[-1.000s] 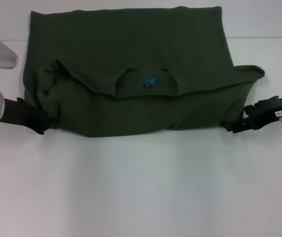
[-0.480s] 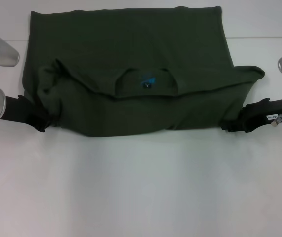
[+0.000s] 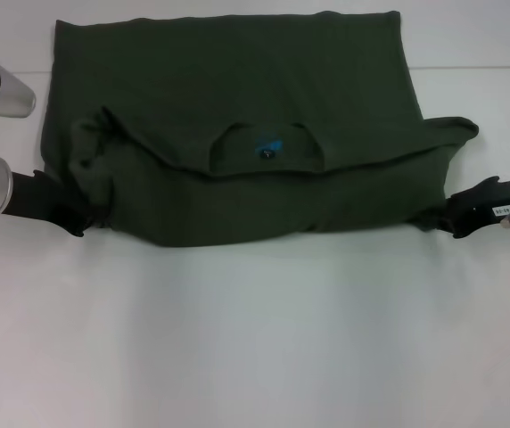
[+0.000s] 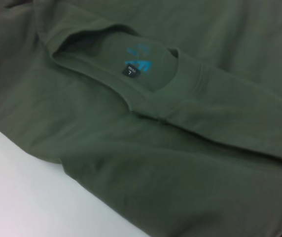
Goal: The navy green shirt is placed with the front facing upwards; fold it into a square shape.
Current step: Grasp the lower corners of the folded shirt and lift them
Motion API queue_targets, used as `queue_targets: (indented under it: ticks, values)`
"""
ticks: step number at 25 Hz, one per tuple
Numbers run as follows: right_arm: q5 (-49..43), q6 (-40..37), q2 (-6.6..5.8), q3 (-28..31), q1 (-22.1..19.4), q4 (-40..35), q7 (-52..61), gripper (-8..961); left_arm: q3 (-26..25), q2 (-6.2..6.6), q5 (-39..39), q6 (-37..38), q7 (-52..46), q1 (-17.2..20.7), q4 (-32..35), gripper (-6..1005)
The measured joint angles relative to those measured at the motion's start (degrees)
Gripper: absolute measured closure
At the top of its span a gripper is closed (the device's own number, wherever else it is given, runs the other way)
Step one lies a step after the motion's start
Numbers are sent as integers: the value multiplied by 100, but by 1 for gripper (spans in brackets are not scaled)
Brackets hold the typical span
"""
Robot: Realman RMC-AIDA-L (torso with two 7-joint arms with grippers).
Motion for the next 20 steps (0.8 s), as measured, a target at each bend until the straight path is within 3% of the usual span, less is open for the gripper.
queue_targets:
  ticks: [6,10,20]
  values:
    - [1,-194,10,-5,-153,-270,5,850,-33,8,-4,79,-88,-7,27,966]
    - [27,-698,83,12,-410,-945,80,932,-59,29,-17,254,-150,-5,87,965]
    - [65,-2078,124,51,-856,-1993,192,932,-230,40,-20,1210,-390,155,648,965]
